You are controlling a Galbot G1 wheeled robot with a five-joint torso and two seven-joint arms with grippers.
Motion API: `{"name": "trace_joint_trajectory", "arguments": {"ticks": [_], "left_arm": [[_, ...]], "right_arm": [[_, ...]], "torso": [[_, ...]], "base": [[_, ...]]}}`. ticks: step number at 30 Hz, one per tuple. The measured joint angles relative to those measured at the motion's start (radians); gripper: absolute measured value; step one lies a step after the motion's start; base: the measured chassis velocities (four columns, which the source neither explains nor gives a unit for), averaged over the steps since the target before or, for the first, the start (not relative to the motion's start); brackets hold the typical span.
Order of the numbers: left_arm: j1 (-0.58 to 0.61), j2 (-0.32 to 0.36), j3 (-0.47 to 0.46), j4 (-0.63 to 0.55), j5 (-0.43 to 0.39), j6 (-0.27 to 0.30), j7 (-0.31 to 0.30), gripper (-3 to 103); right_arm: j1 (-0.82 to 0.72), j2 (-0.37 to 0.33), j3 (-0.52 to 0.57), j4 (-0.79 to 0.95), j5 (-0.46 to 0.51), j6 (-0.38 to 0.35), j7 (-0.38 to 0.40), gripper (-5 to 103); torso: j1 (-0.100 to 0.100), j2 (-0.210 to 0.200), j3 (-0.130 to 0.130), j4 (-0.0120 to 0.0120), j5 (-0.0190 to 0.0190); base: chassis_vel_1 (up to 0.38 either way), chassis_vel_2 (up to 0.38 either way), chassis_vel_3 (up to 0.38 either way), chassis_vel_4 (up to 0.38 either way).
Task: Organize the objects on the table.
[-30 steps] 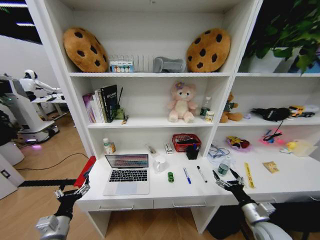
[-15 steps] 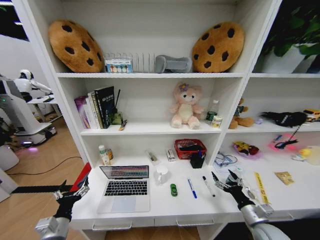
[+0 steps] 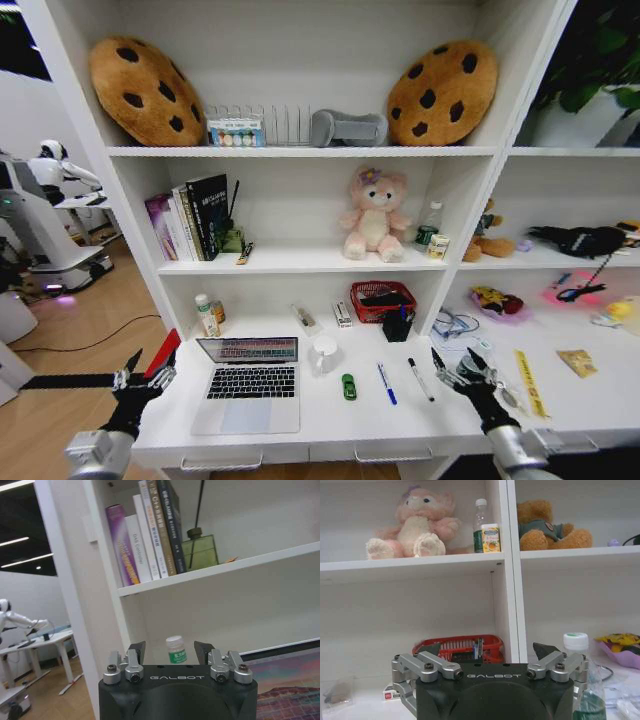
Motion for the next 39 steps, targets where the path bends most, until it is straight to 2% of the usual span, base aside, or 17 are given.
{"name": "trace_joint_trajectory", "arguments": {"ticks": [7, 8, 9, 11, 12, 13, 14, 15, 16, 17, 18, 24, 28, 31, 32, 35, 39], "left_arm": [[0.06, 0.152, -0.04, -0.041, -0.022, 0.013, 0.007, 40], [0.09, 0.251, -0.063, -0.056, -0.04, 0.021, 0.01, 28], [0.09, 0.251, -0.063, -0.056, -0.04, 0.021, 0.01, 28], [0.131, 0.426, -0.107, -0.071, -0.078, 0.037, 0.008, 23], [0.131, 0.426, -0.107, -0.071, -0.078, 0.037, 0.008, 23], [0.132, 0.553, -0.11, -0.081, -0.124, 0.075, -0.011, 12], [0.128, 0.633, -0.094, -0.083, -0.138, 0.094, -0.019, 7], [0.128, 0.633, -0.094, -0.083, -0.138, 0.094, -0.019, 7], [0.129, 0.677, -0.088, -0.083, -0.142, 0.1, -0.02, 3], [0.133, 0.737, -0.085, -0.08, -0.151, 0.105, -0.02, 1], [0.133, 0.737, -0.085, -0.08, -0.151, 0.105, -0.02, 1], [0.145, 0.955, -0.085, -0.012, -0.268, 0.121, -0.032, 0], [0.143, 1.043, -0.095, 0.014, -0.323, 0.126, -0.033, 0], [0.148, 1.17, -0.107, 0.048, -0.374, 0.127, -0.021, 0], [0.148, 1.17, -0.107, 0.048, -0.374, 0.127, -0.021, 0], [0.167, 1.264, -0.113, 0.099, -0.385, 0.121, -0.006, 0], [0.184, 1.303, -0.108, 0.129, -0.385, 0.115, 0.001, 0]], "right_arm": [[0.001, 0.036, -0.012, -0.039, -0.012, 0.021, 0.001, 100], [0.012, 0.048, -0.02, -0.057, -0.015, 0.026, 0.002, 100], [0.012, 0.048, -0.02, -0.057, -0.015, 0.026, 0.002, 100], [0.021, 0.069, -0.04, -0.079, -0.018, 0.031, 0.005, 100], [0.021, 0.069, -0.04, -0.079, -0.018, 0.031, 0.005, 100], [0.024, 0.077, -0.049, -0.098, -0.024, 0.039, 0.005, 100], [0.029, 0.079, -0.05, -0.103, -0.024, 0.041, 0.006, 100], [0.029, 0.079, -0.05, -0.103, -0.024, 0.041, 0.006, 100], [0.032, 0.079, -0.049, -0.104, -0.021, 0.041, 0.007, 100], [0.033, 0.079, -0.043, -0.104, -0.017, 0.041, 0.008, 100], [0.033, 0.079, -0.043, -0.104, -0.017, 0.041, 0.008, 100], [0.03, 0.106, -0.034, -0.094, -0.012, 0.042, 0.012, 100], [0.022, 0.116, -0.038, -0.093, -0.013, 0.046, 0.013, 100], [0.017, 0.124, -0.038, -0.093, -0.015, 0.051, 0.013, 100], [0.017, 0.124, -0.038, -0.093, -0.015, 0.051, 0.013, 100], [0.017, 0.128, -0.033, -0.092, -0.014, 0.053, 0.013, 100], [0.017, 0.131, -0.028, -0.092, -0.013, 0.056, 0.014, 100]], "torso": [[0.0, 0.0, 0.0, 0.0004, -0.0003], [0.0, 0.0, 0.0, 0.0003, 0.0003], [0.0, 0.0, 0.0, 0.0003, 0.0003], [0.001, 0.0, 0.0, 0.0003, 0.0], [0.001, 0.0, 0.0, 0.0003, 0.0], [0.001, 0.0, 0.0, 0.0003, -0.0003], [0.001, 0.0, 0.0, 0.0004, -0.0004], [0.001, 0.0, 0.0, 0.0004, -0.0004], [0.001, 0.0, 0.0, 0.0003, -0.0003], [0.001, 0.0, 0.0, 0.0003, -0.0003], [0.001, 0.0, 0.0, 0.0003, -0.0003], [0.001, 0.0, 0.0, 0.0006, -0.0004], [0.001, 0.0, 0.0, 0.0004, -0.0002], [0.001, 0.0, 0.0, 0.0002, 0.0], [0.001, 0.0, 0.0, 0.0002, 0.0], [0.001, 0.0, 0.0, 0.0002, 0.0], [0.001, 0.0, 0.0, 0.0002, -0.0001]], "base": [[0.0, 0.0, 0.0, 0.0], [0.0, 0.0, 0.0, 0.0], [0.0, 0.0, 0.0, 0.0], [0.0, 0.0, 0.0, 0.0], [0.0, 0.0, 0.0, 0.0], [0.0, 0.0, 0.0, 0.0], [0.0, 0.0, 0.0, 0.0], [0.0, 0.0, 0.0, 0.0], [0.0, 0.0, 0.0, 0.0], [0.0, 0.0, 0.0, 0.0], [0.0, 0.0, 0.0, 0.0], [0.0, 0.0, 0.0, 0.0], [0.0, 0.0, 0.0, 0.0], [0.0, 0.0, 0.0, 0.0], [0.0, 0.0, 0.0, 0.0], [0.0, 0.0, 0.0, 0.0], [0.0, 0.0, 0.0, 0.0]]}}
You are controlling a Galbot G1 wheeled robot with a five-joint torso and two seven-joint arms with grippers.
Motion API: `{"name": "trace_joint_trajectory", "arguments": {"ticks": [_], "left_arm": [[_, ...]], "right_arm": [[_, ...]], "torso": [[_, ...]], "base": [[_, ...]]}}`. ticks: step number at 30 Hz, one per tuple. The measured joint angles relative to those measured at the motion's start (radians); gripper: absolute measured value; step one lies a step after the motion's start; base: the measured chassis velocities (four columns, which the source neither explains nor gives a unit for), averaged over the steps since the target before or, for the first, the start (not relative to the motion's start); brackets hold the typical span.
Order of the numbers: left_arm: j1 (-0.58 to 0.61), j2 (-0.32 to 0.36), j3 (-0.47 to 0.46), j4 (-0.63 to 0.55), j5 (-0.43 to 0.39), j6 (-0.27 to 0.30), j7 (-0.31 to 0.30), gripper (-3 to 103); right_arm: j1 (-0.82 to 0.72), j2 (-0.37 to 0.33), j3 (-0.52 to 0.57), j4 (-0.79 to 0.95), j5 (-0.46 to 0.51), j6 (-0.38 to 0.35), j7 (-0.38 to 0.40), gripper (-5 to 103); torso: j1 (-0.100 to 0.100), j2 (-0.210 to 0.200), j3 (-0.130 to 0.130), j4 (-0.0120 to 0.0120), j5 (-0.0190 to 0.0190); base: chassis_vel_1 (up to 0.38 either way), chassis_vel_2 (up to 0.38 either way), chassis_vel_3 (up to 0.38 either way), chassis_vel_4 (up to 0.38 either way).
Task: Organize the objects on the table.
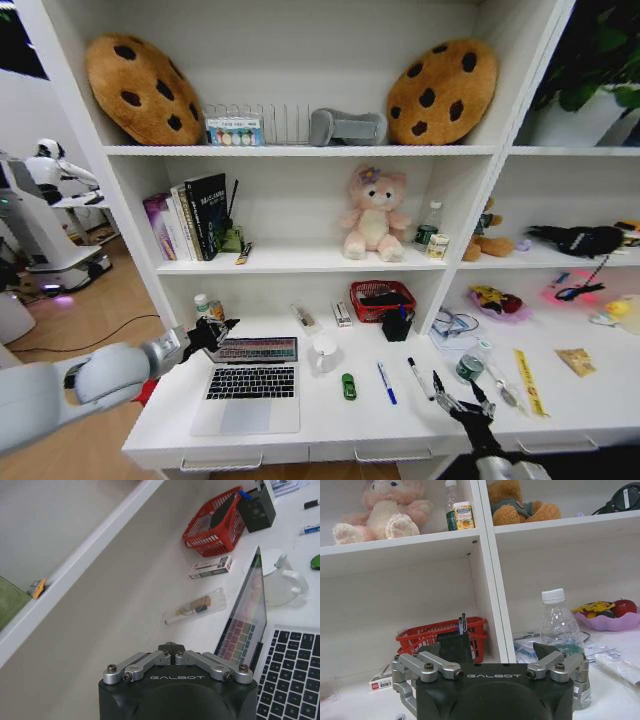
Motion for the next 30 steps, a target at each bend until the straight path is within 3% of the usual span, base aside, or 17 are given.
{"name": "trace_joint_trajectory", "arguments": {"ticks": [4, 13, 18, 20, 21, 23, 24, 27, 30], "left_arm": [[0.006, 0.001, 0.011, 0.003, 0.006, 0.0, 0.002, 0], [0.021, -0.096, 0.066, -0.048, 0.087, -0.001, -0.002, 0], [0.01, -0.197, 0.119, -0.113, 0.152, 0.002, -0.021, 0], [0.005, -0.303, 0.186, -0.145, 0.226, 0.002, -0.028, 0], [0.005, -0.303, 0.186, -0.145, 0.226, 0.002, -0.028, 0], [-0.008, -0.404, 0.283, -0.15, 0.312, -0.003, -0.027, 0], [-0.008, -0.404, 0.283, -0.15, 0.312, -0.003, -0.027, 0], [-0.021, -0.5, 0.407, -0.129, 0.423, -0.023, -0.005, 0], [-0.024, -0.537, 0.456, -0.112, 0.487, -0.042, 0.007, 0]], "right_arm": [[0.0, 0.001, 0.001, 0.0, 0.001, 0.001, 0.001, 100], [0.004, 0.004, -0.009, 0.001, 0.0, 0.002, 0.006, 100], [0.009, 0.003, -0.018, -0.002, 0.001, -0.001, 0.012, 100], [0.013, -0.002, -0.024, -0.004, 0.001, -0.005, 0.015, 100], [0.013, -0.002, -0.024, -0.004, 0.001, -0.005, 0.015, 100], [0.019, -0.007, -0.029, -0.001, 0.002, -0.014, 0.02, 100], [0.019, -0.007, -0.029, -0.001, 0.002, -0.014, 0.02, 100], [0.021, -0.014, -0.031, 0.012, 0.003, -0.023, 0.026, 100], [0.013, -0.017, -0.03, 0.022, 0.003, -0.026, 0.028, 100]], "torso": [[0.0, 0.0, 0.0, 0.0001, -0.0001], [0.0, 0.0, 0.0, 0.0002, -0.0002], [0.0, 0.0, 0.0, 0.0, 0.0], [0.0, 0.0, 0.0, 0.0002, -0.0002], [0.0, 0.0, 0.0, 0.0002, -0.0002], [0.0, 0.0, 0.0, 0.0003, 0.0], [0.0, 0.0, 0.0, 0.0003, 0.0], [0.0, 0.0, 0.0, 0.0004, -0.0002], [0.0, 0.0, 0.0, 0.0003, -0.0001]], "base": [[0.0, 0.0, 0.0, 0.0], [0.0, 0.0, 0.0, 0.0], [0.0, 0.0, 0.0, 0.0], [0.0, 0.0, 0.0, 0.0], [0.0, 0.0, 0.0, 0.0], [0.0, 0.0, 0.0, 0.0], [0.0, 0.0, 0.0, 0.0], [0.0, 0.0, 0.0, 0.0], [0.0, 0.0, 0.0, 0.0]]}}
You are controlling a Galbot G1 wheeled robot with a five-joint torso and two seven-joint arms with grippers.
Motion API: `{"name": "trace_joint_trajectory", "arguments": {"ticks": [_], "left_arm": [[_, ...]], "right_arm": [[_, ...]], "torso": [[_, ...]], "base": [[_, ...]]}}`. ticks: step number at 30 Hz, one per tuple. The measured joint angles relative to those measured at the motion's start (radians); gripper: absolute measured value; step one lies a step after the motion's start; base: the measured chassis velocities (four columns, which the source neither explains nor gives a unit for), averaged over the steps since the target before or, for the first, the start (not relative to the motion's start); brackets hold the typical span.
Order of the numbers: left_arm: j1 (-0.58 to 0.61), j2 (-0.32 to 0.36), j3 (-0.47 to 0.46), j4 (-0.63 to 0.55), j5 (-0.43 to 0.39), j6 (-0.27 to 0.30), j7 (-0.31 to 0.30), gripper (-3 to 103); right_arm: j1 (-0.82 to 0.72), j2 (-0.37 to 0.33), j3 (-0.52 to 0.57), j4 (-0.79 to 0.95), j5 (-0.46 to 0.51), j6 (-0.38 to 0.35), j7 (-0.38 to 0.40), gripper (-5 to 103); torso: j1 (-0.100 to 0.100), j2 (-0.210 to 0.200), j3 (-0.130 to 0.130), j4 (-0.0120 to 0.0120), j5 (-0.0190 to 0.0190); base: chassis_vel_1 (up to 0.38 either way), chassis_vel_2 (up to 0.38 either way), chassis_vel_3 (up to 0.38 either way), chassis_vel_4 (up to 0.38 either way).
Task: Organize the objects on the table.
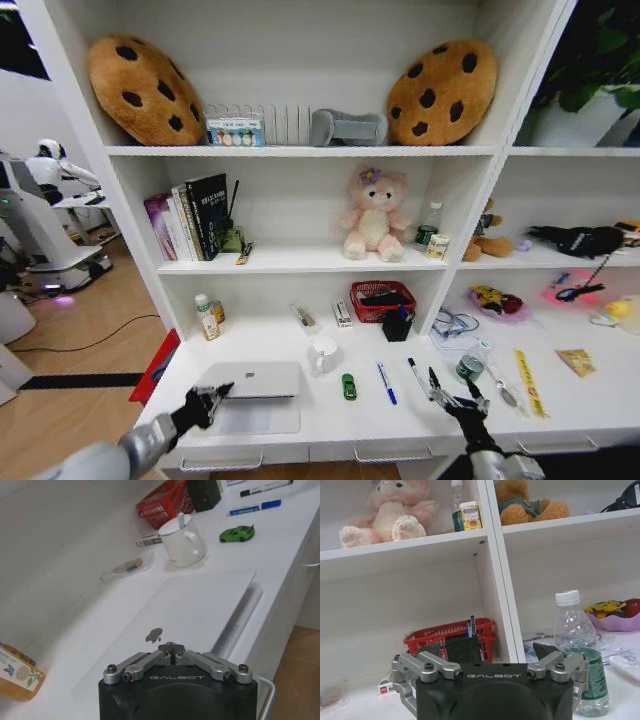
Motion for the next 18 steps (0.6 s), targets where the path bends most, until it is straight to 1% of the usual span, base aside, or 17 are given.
{"name": "trace_joint_trajectory", "arguments": {"ticks": [1, 2, 3, 4, 6, 7, 8, 10, 11, 12, 14, 15, 17, 18], "left_arm": [[0.0, 0.0, 0.0, 0.0, 0.0, 0.0, 0.0, 0], [-0.006, -0.025, 0.018, 0.006, 0.022, -0.009, 0.002, 0], [-0.01, -0.041, 0.024, 0.008, 0.026, -0.011, 0.001, 0], [-0.01, -0.041, 0.024, 0.008, 0.026, -0.011, 0.001, 0], [-0.019, -0.09, 0.024, 0.008, 0.022, -0.015, -0.028, -1], [-0.019, -0.09, 0.024, 0.008, 0.022, -0.015, -0.028, -1], [-0.021, -0.118, 0.018, 0.004, 0.016, -0.018, -0.045, 3], [-0.02, -0.191, -0.018, -0.006, -0.001, -0.031, -0.074, 15], [-0.018, -0.23, -0.039, -0.01, -0.009, -0.037, -0.08, 15], [-0.018, -0.23, -0.039, -0.01, -0.009, -0.037, -0.08, 15], [-0.018, -0.327, -0.095, -0.021, -0.04, -0.047, -0.085, 25], [-0.018, -0.327, -0.095, -0.021, -0.04, -0.047, -0.085, 25], [-0.035, -0.446, -0.154, -0.034, -0.092, -0.068, -0.097, 36], [-0.035, -0.446, -0.154, -0.034, -0.092, -0.068, -0.097, 36]], "right_arm": [[0.0, 0.0, 0.0, 0.0, 0.0, 0.0, 0.0, 100], [-0.007, -0.002, 0.002, 0.006, 0.0, -0.001, 0.0, 100], [-0.012, -0.002, 0.003, 0.009, 0.0, -0.001, 0.0, 100], [-0.012, -0.002, 0.003, 0.009, 0.0, -0.001, 0.0, 100], [-0.023, -0.003, 0.008, 0.018, -0.001, -0.001, 0.0, 100], [-0.023, -0.003, 0.008, 0.018, -0.001, -0.001, 0.0, 100], [-0.027, -0.003, 0.009, 0.022, -0.001, -0.001, 0.0, 100], [-0.033, -0.002, 0.01, 0.03, -0.002, -0.001, 0.0, 100], [-0.034, -0.003, 0.01, 0.032, -0.004, -0.001, 0.0, 100], [-0.034, -0.003, 0.01, 0.032, -0.004, -0.001, 0.0, 100], [-0.035, -0.007, 0.006, 0.035, -0.008, -0.001, 0.0, 100], [-0.035, -0.007, 0.006, 0.035, -0.008, -0.001, 0.0, 100], [-0.038, -0.017, -0.007, 0.038, -0.017, -0.001, -0.002, 100], [-0.038, -0.017, -0.007, 0.038, -0.017, -0.001, -0.002, 100]], "torso": [[0.0, 0.0, 0.0, 0.0, 0.0], [0.0, 0.0, 0.0, -0.0002, 0.0], [0.0, 0.0, 0.0, -0.0002, 0.0], [0.0, 0.0, 0.0, -0.0002, 0.0], [0.0, 0.0, 0.0, -0.0003, 0.0002], [0.0, 0.0, 0.0, -0.0003, 0.0002], [0.0, 0.0, 0.0, -0.0003, 0.0001], [0.0, 0.0, 0.0, -0.0004, 0.0002], [0.0, 0.0, 0.0, -0.0004, 0.0001], [0.0, 0.0, 0.0, -0.0004, 0.0001], [0.0, 0.0, 0.0, -0.0003, 0.0002], [0.0, 0.0, 0.0, -0.0003, 0.0002], [0.0, 0.0, 0.0, -0.0001, 0.0003], [0.0, 0.0, 0.0, -0.0001, 0.0003]], "base": [[0.0, 0.0, 0.0, 0.0], [0.0, 0.0, 0.0, 0.0], [0.0, 0.0, 0.0, 0.0], [0.0, 0.0, 0.0, 0.0], [0.0, 0.0, 0.0, 0.0], [0.0, 0.0, 0.0, 0.0], [0.0, 0.0, 0.0, 0.0], [0.0, 0.0, 0.0, 0.0], [0.0, 0.0, 0.0, 0.0], [0.0, 0.0, 0.0, 0.0], [0.0, 0.0, 0.0, 0.0], [0.0, 0.0, 0.0, 0.0], [0.0, 0.0, 0.0, 0.0], [0.0, 0.0, 0.0, 0.0]]}}
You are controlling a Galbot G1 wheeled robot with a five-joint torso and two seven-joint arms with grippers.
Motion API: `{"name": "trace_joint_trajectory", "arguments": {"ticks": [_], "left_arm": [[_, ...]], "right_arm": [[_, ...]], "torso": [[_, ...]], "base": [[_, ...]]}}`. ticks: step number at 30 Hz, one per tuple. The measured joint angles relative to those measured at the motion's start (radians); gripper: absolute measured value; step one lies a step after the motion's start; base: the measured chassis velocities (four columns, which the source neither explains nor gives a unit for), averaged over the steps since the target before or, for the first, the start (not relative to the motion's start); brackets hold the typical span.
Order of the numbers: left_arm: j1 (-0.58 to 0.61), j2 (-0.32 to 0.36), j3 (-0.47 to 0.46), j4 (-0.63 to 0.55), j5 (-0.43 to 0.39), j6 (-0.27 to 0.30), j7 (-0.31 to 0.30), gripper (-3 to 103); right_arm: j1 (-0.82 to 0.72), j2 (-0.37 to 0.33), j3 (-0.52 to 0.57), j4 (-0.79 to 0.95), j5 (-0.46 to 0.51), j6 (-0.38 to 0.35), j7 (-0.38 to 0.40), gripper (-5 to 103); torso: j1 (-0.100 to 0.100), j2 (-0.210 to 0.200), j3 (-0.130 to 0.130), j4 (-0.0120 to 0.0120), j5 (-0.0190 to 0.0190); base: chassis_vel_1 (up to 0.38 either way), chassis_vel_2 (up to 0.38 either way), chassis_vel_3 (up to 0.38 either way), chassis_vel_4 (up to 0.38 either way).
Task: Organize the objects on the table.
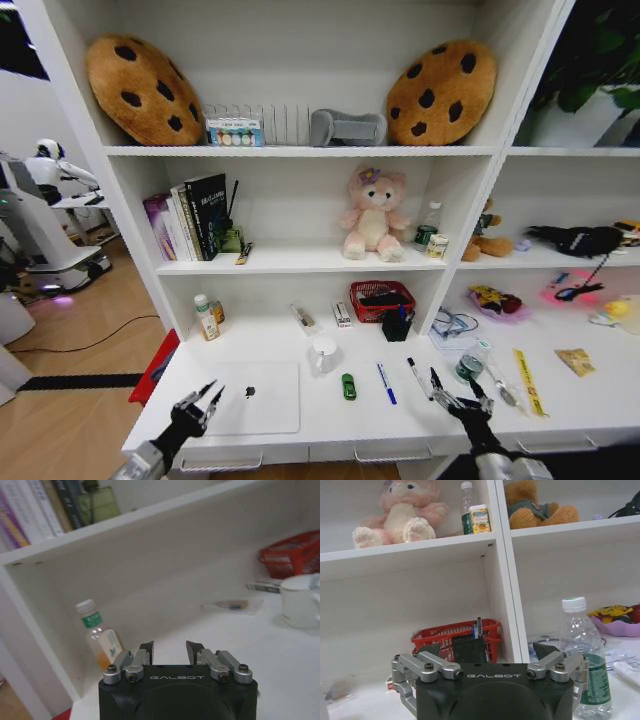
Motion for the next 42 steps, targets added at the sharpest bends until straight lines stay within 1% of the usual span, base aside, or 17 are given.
{"name": "trace_joint_trajectory", "arguments": {"ticks": [2, 4, 5, 6, 7, 9, 10, 12, 13, 15, 16, 18, 19, 21, 25, 36, 42], "left_arm": [[-0.012, -0.105, -0.059, -0.001, -0.058, -0.015, -0.003, 46], [-0.019, -0.174, -0.106, 0.016, -0.097, -0.029, -0.003, 57], [-0.019, -0.174, -0.106, 0.016, -0.097, -0.029, -0.003, 57], [-0.022, -0.205, -0.125, 0.022, -0.119, -0.033, 0.0, 63], [-0.026, -0.236, -0.142, 0.025, -0.142, -0.035, 0.001, 63], [-0.031, -0.292, -0.17, 0.026, -0.184, -0.037, 0.004, 74], [-0.031, -0.292, -0.17, 0.026, -0.184, -0.037, 0.004, 74], [-0.021, -0.328, -0.192, 0.023, -0.202, -0.052, 0.01, 85], [-0.021, -0.328, -0.192, 0.023, -0.202, -0.052, 0.01, 85], [0.008, -0.343, -0.223, 0.024, -0.223, -0.08, 0.022, 95], [0.008, -0.343, -0.223, 0.024, -0.223, -0.08, 0.022, 95], [0.028, -0.332, -0.282, 0.053, -0.287, -0.107, 0.033, 100], [0.028, -0.332, -0.282, 0.053, -0.287, -0.107, 0.033, 100], [0.019, -0.319, -0.321, 0.078, -0.34, -0.113, 0.034, 100], [-0.009, -0.317, -0.33, 0.086, -0.369, -0.111, 0.035, 100], [-0.011, -0.309, -0.298, 0.095, -0.353, -0.112, 0.043, 100], [-0.011, -0.308, -0.297, 0.095, -0.35, -0.112, 0.044, 100]], "right_arm": [[-0.015, -0.024, -0.019, 0.003, -0.013, 0.004, -0.003, 100], [-0.025, -0.047, -0.032, 0.005, -0.019, 0.007, -0.005, 100], [-0.025, -0.047, -0.032, 0.005, -0.019, 0.007, -0.005, 100], [-0.028, -0.059, -0.035, 0.009, -0.019, 0.007, -0.005, 100], [-0.03, -0.068, -0.037, 0.017, -0.019, 0.007, -0.006, 100], [-0.037, -0.085, -0.038, 0.039, -0.013, 0.002, -0.006, 100], [-0.037, -0.085, -0.038, 0.039, -0.013, 0.002, -0.006, 100], [-0.046, -0.096, -0.038, 0.057, -0.012, 0.0, -0.006, 100], [-0.046, -0.096, -0.038, 0.057, -0.012, 0.0, -0.006, 100], [-0.055, -0.107, -0.038, 0.066, -0.013, 0.0, -0.008, 100], [-0.055, -0.107, -0.038, 0.066, -0.013, 0.0, -0.008, 100], [-0.061, -0.121, -0.037, 0.067, -0.013, 0.001, -0.009, 100], [-0.061, -0.121, -0.037, 0.067, -0.013, 0.001, -0.009, 100], [-0.062, -0.129, -0.036, 0.066, -0.012, 0.002, -0.009, 100], [-0.061, -0.13, -0.035, 0.069, -0.013, -0.001, -0.009, 100], [-0.061, -0.133, -0.044, 0.073, -0.024, -0.004, -0.011, 100], [-0.062, -0.13, -0.103, 0.084, -0.043, -0.011, -0.021, 100]], "torso": [[0.0, 0.0, 0.0, -0.0002, 0.0], [0.0, 0.0, 0.0, -0.0002, 0.0001], [0.0, 0.0, 0.0, -0.0002, 0.0001], [0.0, 0.0, 0.0, -0.0001, -0.0001], [0.0, 0.0, 0.0, -0.0001, -0.0001], [0.0, 0.0, 0.0, -0.0001, -0.0001], [0.0, 0.0, 0.0, -0.0001, -0.0001], [0.0, 0.0, 0.0, -0.0002, -0.0002], [0.0, 0.0, 0.0, -0.0002, -0.0002], [0.0, 0.0, 0.0, -0.0001, -0.0002], [0.0, 0.0, 0.0, -0.0001, -0.0002], [0.0, 0.0, 0.0, 0.0, -0.0001], [0.0, 0.0, 0.0, 0.0, -0.0001], [0.0, 0.0, 0.0, 0.0, -0.0001], [0.0, 0.0, 0.0, -0.0002, -0.0003], [0.0, 0.0, 0.0, -0.0001, -0.0003], [0.0, 0.0, 0.0, -0.0001, -0.0003]], "base": [[0.0, 0.0, 0.0, 0.0], [0.0, 0.0, 0.0, 0.0], [0.0, 0.0, 0.0, 0.0], [0.0, 0.0, 0.0, 0.0], [0.0, 0.0, 0.0, 0.0], [0.0, 0.0, 0.0, 0.0], [0.0, 0.0, 0.0, 0.0], [0.0, 0.0, 0.0, 0.0], [0.0, 0.0, 0.0, 0.0], [0.0, 0.0, 0.0, 0.0], [0.0, 0.0, 0.0, 0.0], [0.0, 0.0, 0.0, 0.0], [0.0, 0.0, 0.0, 0.0], [0.0, 0.0, 0.0, 0.0], [0.0, 0.0, 0.0, 0.0], [0.0, 0.0, 0.0, 0.0], [0.0, 0.0, 0.0, 0.0]]}}
